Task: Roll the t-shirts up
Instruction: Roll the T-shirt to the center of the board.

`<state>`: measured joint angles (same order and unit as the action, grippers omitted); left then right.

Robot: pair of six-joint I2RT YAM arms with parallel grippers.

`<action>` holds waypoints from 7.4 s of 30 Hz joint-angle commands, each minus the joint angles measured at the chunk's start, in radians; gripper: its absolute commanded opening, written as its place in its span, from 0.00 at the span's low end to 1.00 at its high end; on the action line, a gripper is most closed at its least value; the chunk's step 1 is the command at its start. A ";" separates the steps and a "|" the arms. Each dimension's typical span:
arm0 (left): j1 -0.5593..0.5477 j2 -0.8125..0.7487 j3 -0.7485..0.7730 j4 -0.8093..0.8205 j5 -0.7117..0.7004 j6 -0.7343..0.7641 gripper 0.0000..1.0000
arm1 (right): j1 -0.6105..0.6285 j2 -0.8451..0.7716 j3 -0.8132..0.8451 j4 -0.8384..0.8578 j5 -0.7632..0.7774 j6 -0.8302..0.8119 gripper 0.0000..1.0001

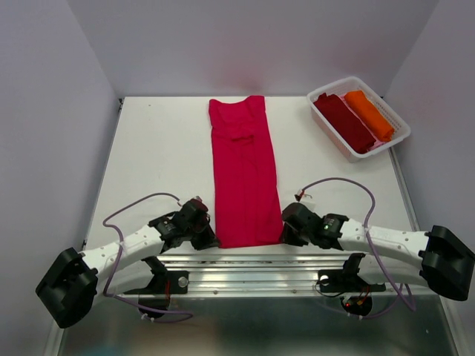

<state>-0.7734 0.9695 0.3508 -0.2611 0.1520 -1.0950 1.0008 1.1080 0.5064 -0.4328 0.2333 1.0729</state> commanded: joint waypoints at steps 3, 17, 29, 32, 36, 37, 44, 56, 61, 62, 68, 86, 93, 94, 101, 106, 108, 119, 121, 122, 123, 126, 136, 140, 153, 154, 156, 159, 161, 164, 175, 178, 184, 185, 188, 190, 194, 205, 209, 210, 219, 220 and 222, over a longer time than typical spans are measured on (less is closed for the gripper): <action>-0.009 0.011 0.005 0.008 -0.003 0.000 0.00 | -0.007 0.050 0.000 0.052 0.029 -0.007 0.16; -0.006 0.004 0.189 -0.003 -0.137 -0.011 0.00 | -0.007 0.018 0.124 -0.043 0.171 -0.088 0.01; 0.106 0.173 0.388 0.065 -0.198 0.158 0.00 | -0.094 0.124 0.284 -0.018 0.268 -0.246 0.01; 0.115 0.198 0.406 0.071 -0.183 0.170 0.00 | -0.094 0.151 0.299 0.005 0.248 -0.278 0.01; 0.128 0.195 0.370 0.094 -0.160 0.156 0.00 | -0.103 0.161 0.305 0.006 0.250 -0.274 0.01; 0.132 0.190 0.363 0.098 -0.157 0.152 0.00 | -0.103 0.159 0.305 0.006 0.248 -0.272 0.01; 0.135 0.130 0.286 0.099 -0.019 0.138 0.00 | -0.103 0.135 0.284 0.003 0.170 -0.265 0.01; 0.129 0.061 0.192 -0.032 0.004 0.083 0.00 | -0.103 0.101 0.222 -0.021 0.121 -0.163 0.01; 0.128 0.044 0.155 -0.043 0.006 0.087 0.00 | -0.103 0.078 0.178 -0.050 0.090 -0.133 0.01; 0.129 0.047 0.154 -0.041 0.008 0.087 0.00 | -0.103 0.076 0.170 -0.050 0.077 -0.130 0.01; 0.125 0.049 0.159 -0.070 0.006 0.086 0.00 | -0.103 0.056 0.169 -0.125 0.078 -0.073 0.01; 0.091 0.049 0.076 -0.084 0.027 0.075 0.00 | -0.039 0.087 0.116 -0.159 0.006 0.027 0.01; 0.089 0.037 0.125 -0.087 0.005 0.076 0.00 | -0.039 0.072 0.156 -0.227 0.069 0.025 0.01; 0.089 0.038 0.134 -0.087 0.003 0.083 0.00 | -0.039 0.067 0.173 -0.233 0.081 0.024 0.01; 0.091 0.116 0.229 -0.089 -0.020 0.129 0.00 | -0.039 0.075 0.227 -0.253 0.150 -0.007 0.01; 0.097 0.133 0.264 -0.064 -0.043 0.129 0.00 | -0.039 0.111 0.273 -0.258 0.192 -0.024 0.01; 0.109 0.138 0.272 -0.053 -0.051 0.132 0.00 | -0.039 0.128 0.282 -0.256 0.205 -0.030 0.01; 0.184 0.210 0.317 0.019 -0.085 0.210 0.00 | -0.076 0.191 0.343 -0.239 0.258 -0.100 0.01; 0.197 0.222 0.315 0.034 -0.078 0.214 0.00 | -0.085 0.200 0.346 -0.222 0.258 -0.111 0.01; 0.201 0.225 0.315 0.039 -0.075 0.215 0.00 | -0.085 0.205 0.350 -0.218 0.256 -0.114 0.01; 0.207 0.228 0.313 0.055 -0.075 0.215 0.00 | -0.096 0.210 0.354 -0.209 0.255 -0.117 0.01; 0.223 0.236 0.320 0.066 -0.078 0.224 0.00 | -0.105 0.234 0.363 -0.202 0.256 -0.129 0.01; 0.240 0.301 0.333 0.103 -0.074 0.247 0.00 | -0.125 0.296 0.392 -0.143 0.258 -0.174 0.03; 0.241 0.311 0.347 0.117 -0.103 0.245 0.00 | -0.145 0.322 0.414 -0.130 0.282 -0.194 0.07; 0.241 0.253 0.438 -0.001 -0.287 0.268 0.77 | -0.163 0.212 0.411 -0.093 0.313 -0.223 0.64; 0.240 0.223 0.439 -0.007 -0.308 0.273 0.77 | -0.163 0.195 0.402 -0.092 0.302 -0.223 0.64; 0.235 0.195 0.433 -0.016 -0.321 0.280 0.69 | -0.163 0.155 0.373 -0.093 0.282 -0.223 0.65; 0.201 0.150 0.409 -0.029 -0.328 0.284 0.47 | -0.163 0.129 0.325 -0.102 0.244 -0.209 0.57; 0.177 0.147 0.383 -0.024 -0.318 0.279 0.29 | -0.163 0.121 0.299 -0.103 0.239 -0.194 0.51; 0.142 0.162 0.343 0.019 -0.270 0.270 0.02 | -0.163 0.121 0.268 -0.086 0.222 -0.177 0.35; 0.128 0.297 0.330 0.181 -0.170 0.305 0.00 | -0.163 0.188 0.305 -0.029 0.219 -0.214 0.13; 0.128 0.346 0.335 0.197 -0.158 0.313 0.00 | -0.163 0.271 0.357 -0.008 0.155 -0.254 0.10; 0.128 0.391 0.336 0.232 -0.193 0.327 0.00 | -0.163 0.369 0.397 0.092 0.084 -0.295 0.09; 0.129 0.397 0.336 0.232 -0.213 0.325 0.00 | -0.163 0.384 0.409 0.094 0.092 -0.301 0.09; 0.138 0.420 0.338 0.229 -0.230 0.331 0.00 | -0.163 0.449 0.437 0.112 0.127 -0.329 0.09; 0.143 0.429 0.327 0.233 -0.236 0.334 0.00 | -0.183 0.486 0.451 0.115 0.139 -0.341 0.09; 0.161 0.463 0.306 0.230 -0.250 0.337 0.00 | -0.197 0.536 0.440 0.141 0.117 -0.350 0.09; 0.215 0.417 0.287 0.168 -0.322 0.359 0.00 | -0.206 0.461 0.400 0.108 0.103 -0.360 0.08; 0.209 0.388 0.312 0.194 -0.279 0.385 0.00 | -0.206 0.382 0.440 0.101 0.092 -0.401 0.09; 0.209 0.377 0.318 0.194 -0.276 0.388 0.00 | -0.206 0.382 0.452 0.103 0.086 -0.406 0.09; 0.174 0.388 0.350 0.236 -0.146 0.426 0.00 | -0.206 0.493 0.457 0.172 0.034 -0.373 0.09; 0.174 0.397 0.350 0.247 -0.123 0.423 0.00 | -0.206 0.509 0.455 0.183 0.034 -0.373 0.09; 0.174 0.419 0.332 0.252 -0.127 0.417 0.00 | -0.206 0.542 0.452 0.201 0.026 -0.370 0.09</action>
<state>-0.5945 1.3560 0.6823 -0.0341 -0.0200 -0.6945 0.8040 1.5970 0.9619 -0.3012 0.2863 0.6960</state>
